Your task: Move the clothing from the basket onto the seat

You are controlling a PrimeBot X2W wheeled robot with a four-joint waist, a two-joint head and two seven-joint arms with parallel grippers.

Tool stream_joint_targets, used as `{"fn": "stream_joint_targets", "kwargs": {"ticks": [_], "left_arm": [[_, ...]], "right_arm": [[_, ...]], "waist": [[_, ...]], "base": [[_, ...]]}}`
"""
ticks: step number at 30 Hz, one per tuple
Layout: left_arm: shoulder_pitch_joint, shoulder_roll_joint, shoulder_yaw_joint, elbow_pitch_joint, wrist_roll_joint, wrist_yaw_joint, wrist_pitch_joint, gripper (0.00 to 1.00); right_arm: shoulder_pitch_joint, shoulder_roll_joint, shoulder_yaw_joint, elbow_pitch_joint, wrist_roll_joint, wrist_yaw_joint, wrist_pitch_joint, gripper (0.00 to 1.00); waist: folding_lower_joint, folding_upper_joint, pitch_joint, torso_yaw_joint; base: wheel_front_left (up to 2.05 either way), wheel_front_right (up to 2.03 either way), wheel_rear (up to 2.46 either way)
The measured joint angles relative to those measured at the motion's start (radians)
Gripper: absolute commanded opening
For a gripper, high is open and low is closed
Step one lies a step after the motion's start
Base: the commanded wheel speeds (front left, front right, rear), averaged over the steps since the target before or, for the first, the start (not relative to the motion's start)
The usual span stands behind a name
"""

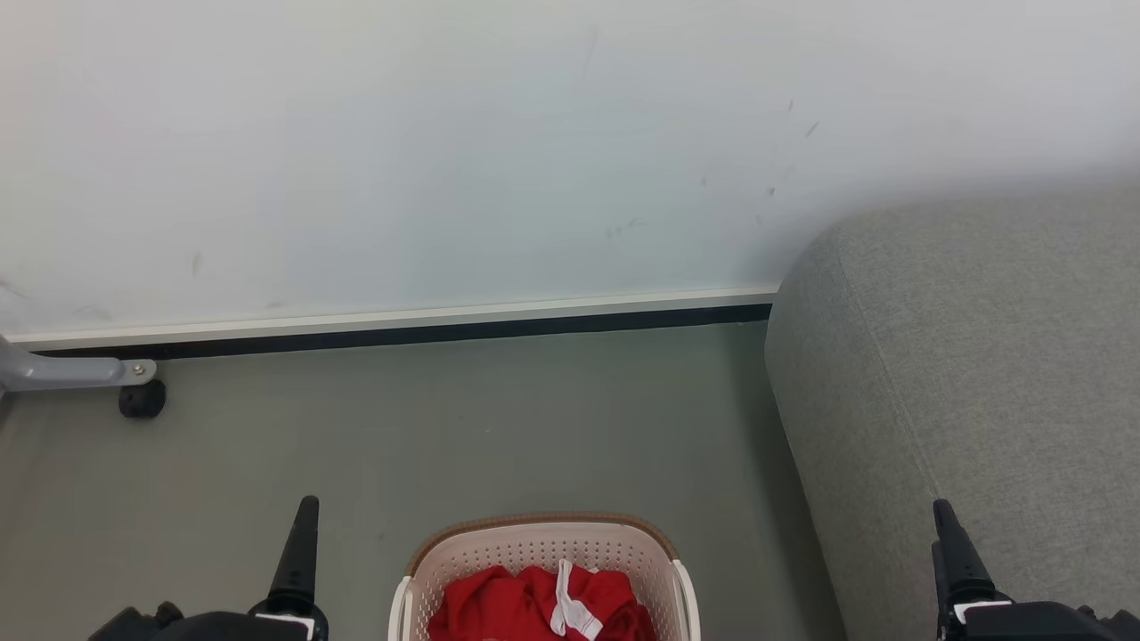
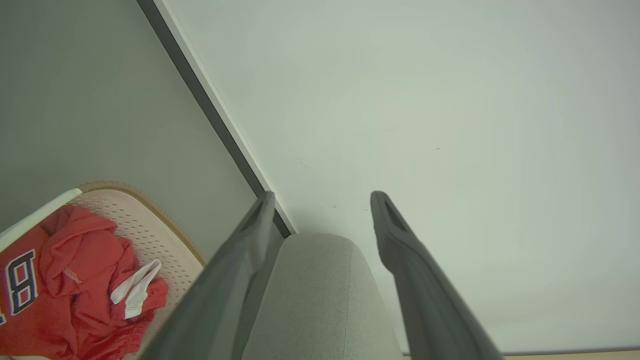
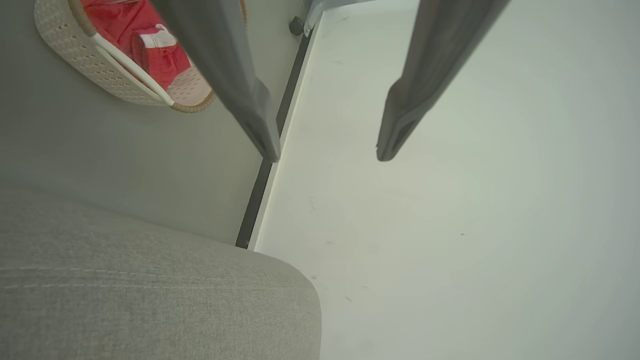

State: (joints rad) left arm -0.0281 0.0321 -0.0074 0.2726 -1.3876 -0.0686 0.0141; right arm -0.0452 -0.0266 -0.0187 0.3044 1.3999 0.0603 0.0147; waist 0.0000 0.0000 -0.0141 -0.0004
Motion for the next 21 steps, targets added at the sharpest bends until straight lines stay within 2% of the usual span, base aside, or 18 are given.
{"fn": "stream_joint_targets", "kwargs": {"ticks": [21], "left_arm": [[-0.002, 0.034, -0.107, -0.047, 0.455, 0.066, -0.079, 1.00]], "right_arm": [[-0.022, -0.058, 0.172, -0.032, -0.403, -0.053, -0.079, 1.00]], "waist": [[0.0002, 0.0000, -0.005, -0.001]], "base": [[0.00, 0.00, 0.00]]}}
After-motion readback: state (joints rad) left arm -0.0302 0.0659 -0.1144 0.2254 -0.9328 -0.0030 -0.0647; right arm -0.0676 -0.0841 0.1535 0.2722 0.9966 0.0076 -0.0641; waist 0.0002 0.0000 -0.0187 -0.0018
